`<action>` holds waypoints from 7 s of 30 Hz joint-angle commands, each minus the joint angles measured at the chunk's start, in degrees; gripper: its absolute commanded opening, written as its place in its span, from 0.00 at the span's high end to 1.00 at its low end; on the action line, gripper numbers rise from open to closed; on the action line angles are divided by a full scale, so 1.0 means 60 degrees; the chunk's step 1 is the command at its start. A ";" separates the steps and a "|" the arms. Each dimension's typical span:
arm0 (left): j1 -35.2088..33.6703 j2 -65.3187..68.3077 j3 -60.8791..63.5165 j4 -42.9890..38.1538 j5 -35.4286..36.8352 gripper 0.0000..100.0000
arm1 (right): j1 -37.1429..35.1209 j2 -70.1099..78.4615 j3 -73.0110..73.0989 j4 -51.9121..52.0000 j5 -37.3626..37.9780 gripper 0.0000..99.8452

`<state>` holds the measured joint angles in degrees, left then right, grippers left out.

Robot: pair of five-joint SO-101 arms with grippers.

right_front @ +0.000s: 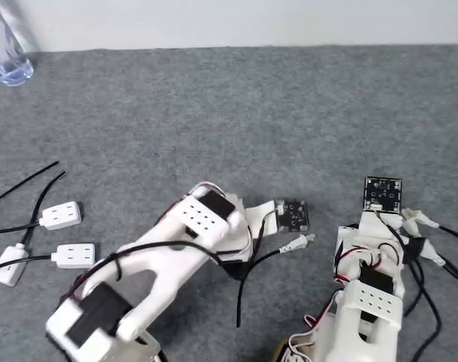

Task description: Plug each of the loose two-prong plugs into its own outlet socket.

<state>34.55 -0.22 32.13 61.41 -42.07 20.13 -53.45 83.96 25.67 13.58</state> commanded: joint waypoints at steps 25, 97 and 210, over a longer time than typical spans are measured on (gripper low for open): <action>-0.7370 -1.2952 0.2586 0.3853 0.3883 0.69 | -0.1033 -0.0051 -0.0733 0.0608 0.1670 0.55; -0.8630 -1.1355 0.9194 -0.2652 0.4117 0.69 | -0.4403 0.8491 -0.8381 0.8784 1.3363 0.97; -0.8630 -1.1355 0.9282 -0.2696 0.4103 0.69 | -0.4037 0.1912 -0.4176 0.5912 -0.4982 0.84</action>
<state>-17.67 -68.44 87.96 46.64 -16.75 -3.78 -40.44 70.15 50.37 -27.91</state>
